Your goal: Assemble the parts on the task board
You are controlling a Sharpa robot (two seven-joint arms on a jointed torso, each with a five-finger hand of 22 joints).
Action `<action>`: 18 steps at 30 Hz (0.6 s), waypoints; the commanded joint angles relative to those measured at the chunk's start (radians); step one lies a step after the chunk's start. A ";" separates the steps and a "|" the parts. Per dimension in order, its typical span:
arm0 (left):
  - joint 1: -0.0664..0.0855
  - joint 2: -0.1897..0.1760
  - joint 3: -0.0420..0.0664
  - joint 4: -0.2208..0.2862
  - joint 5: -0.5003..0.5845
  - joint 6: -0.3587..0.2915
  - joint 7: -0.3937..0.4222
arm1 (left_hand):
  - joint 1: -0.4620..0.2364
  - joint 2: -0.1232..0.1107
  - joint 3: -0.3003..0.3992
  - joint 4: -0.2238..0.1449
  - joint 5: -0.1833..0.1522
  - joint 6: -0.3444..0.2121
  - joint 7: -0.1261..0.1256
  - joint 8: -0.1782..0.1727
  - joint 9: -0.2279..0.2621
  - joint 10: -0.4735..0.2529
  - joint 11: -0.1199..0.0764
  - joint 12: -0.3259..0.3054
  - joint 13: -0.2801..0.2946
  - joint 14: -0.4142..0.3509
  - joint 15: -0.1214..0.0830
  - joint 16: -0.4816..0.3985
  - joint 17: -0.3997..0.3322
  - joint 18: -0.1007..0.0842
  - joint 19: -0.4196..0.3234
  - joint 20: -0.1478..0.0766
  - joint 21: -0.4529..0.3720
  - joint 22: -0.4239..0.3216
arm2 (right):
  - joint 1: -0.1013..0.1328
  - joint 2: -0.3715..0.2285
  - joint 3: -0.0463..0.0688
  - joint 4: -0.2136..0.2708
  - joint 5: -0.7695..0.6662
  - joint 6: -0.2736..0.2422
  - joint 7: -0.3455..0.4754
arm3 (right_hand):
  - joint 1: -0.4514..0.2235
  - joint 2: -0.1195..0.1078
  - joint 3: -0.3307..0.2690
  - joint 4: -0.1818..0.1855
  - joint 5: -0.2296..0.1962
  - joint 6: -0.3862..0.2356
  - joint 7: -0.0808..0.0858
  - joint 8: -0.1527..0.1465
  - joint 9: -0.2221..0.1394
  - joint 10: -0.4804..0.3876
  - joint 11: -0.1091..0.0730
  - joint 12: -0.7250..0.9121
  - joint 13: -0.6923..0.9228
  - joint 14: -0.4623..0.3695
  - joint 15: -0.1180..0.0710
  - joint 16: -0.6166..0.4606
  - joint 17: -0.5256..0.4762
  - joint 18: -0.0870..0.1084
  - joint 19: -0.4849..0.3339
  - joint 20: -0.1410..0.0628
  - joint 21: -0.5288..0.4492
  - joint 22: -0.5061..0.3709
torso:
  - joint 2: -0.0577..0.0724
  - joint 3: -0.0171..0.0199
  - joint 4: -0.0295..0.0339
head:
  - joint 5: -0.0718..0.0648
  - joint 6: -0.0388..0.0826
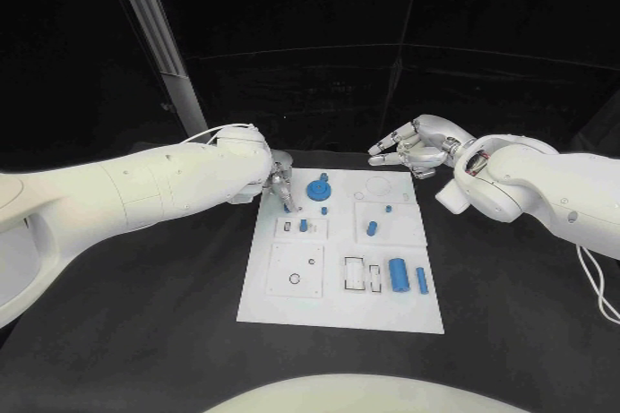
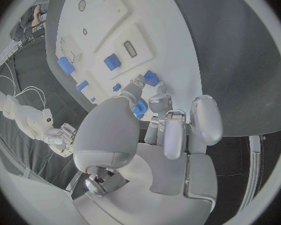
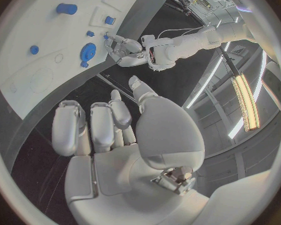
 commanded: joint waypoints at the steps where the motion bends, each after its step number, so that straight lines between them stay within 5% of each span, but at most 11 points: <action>1: 0.000 0.002 -0.001 0.000 -0.009 0.027 -0.015 | 0.009 0.003 -0.005 0.002 -0.002 0.007 -0.003 0.007 -0.001 0.008 -0.001 0.004 0.001 0.074 0.000 0.008 0.145 -0.014 0.008 -0.002 0.006 0.046 | 0.002 0.001 0.001 0.000 0.003 0.007 0.006 | -0.001 -0.007 -0.001 -0.007 0.007 0.004 0.002 -0.005 -0.001 0.005 0.001 0.002 0.000 0.020 -0.006 -0.003 0.001 0.013 0.001 -0.005 -0.003 0.000 | 0.000 -0.0005 -0.0001 | -0.001 -0.001; 18: -0.002 0.004 -0.010 0.007 -0.009 0.030 -0.017 | 0.028 0.015 -0.004 -0.001 -0.002 0.013 -0.005 0.011 -0.002 0.015 -0.003 0.026 0.014 0.077 -0.001 0.018 0.158 -0.017 0.016 -0.002 0.021 0.058 | 0.002 0.003 0.001 -0.001 0.003 0.009 0.006 | -0.002 -0.007 -0.001 -0.007 0.007 0.003 0.002 -0.005 -0.001 0.005 0.001 0.002 0.000 0.020 -0.006 -0.003 0.002 0.013 0.002 -0.005 -0.003 0.001 | 0.000 0.0004 0.0004 | 0.000 -0.003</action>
